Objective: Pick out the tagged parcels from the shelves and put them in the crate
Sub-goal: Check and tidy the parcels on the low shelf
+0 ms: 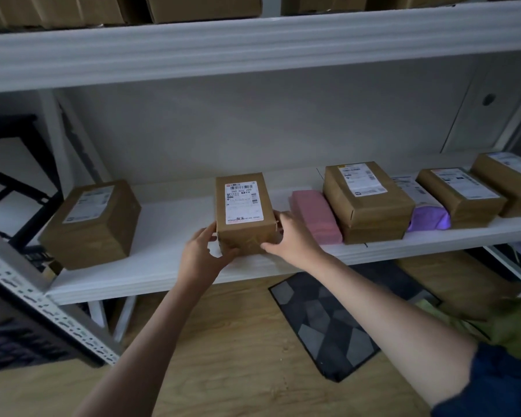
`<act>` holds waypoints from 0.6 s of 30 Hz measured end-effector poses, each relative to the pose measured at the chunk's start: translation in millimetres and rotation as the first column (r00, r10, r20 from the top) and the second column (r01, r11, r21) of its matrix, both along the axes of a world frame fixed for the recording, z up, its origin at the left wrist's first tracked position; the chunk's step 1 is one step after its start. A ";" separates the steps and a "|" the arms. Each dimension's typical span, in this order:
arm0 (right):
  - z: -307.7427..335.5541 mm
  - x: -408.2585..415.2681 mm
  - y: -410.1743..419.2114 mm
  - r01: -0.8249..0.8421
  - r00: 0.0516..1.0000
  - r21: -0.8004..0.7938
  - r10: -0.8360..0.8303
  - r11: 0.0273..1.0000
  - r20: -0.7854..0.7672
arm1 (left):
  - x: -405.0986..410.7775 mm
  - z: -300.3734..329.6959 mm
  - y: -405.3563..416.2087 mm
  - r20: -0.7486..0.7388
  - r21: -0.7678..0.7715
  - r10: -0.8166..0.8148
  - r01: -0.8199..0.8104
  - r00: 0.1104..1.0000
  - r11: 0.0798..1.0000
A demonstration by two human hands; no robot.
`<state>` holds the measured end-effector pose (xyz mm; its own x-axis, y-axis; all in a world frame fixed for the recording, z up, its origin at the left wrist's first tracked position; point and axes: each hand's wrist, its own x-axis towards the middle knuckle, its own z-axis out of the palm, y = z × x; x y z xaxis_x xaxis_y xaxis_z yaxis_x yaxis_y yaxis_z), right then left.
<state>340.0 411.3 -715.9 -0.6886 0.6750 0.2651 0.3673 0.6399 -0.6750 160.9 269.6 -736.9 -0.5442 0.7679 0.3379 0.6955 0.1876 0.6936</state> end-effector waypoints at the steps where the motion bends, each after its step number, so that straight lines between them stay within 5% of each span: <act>1: -2.9 -4.4 -0.3 0.002 1.000 -0.001 -0.002 1.000 0.007 | -3.1 -3.4 0.1 0.011 0.001 0.001 -0.001 1.000 1.000; 18: -10.2 -84.7 -18.6 -0.039 0.999 -0.002 0.040 0.999 0.024 | -51.3 -6.9 -19.2 0.134 -0.031 0.198 -0.196 0.971 0.980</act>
<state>255.3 392.7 -726.2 -0.7209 0.6475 0.2472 0.3578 0.6531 -0.6673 109.7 250.4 -743.8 -0.7253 0.6460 0.2378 0.5431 0.3247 0.7743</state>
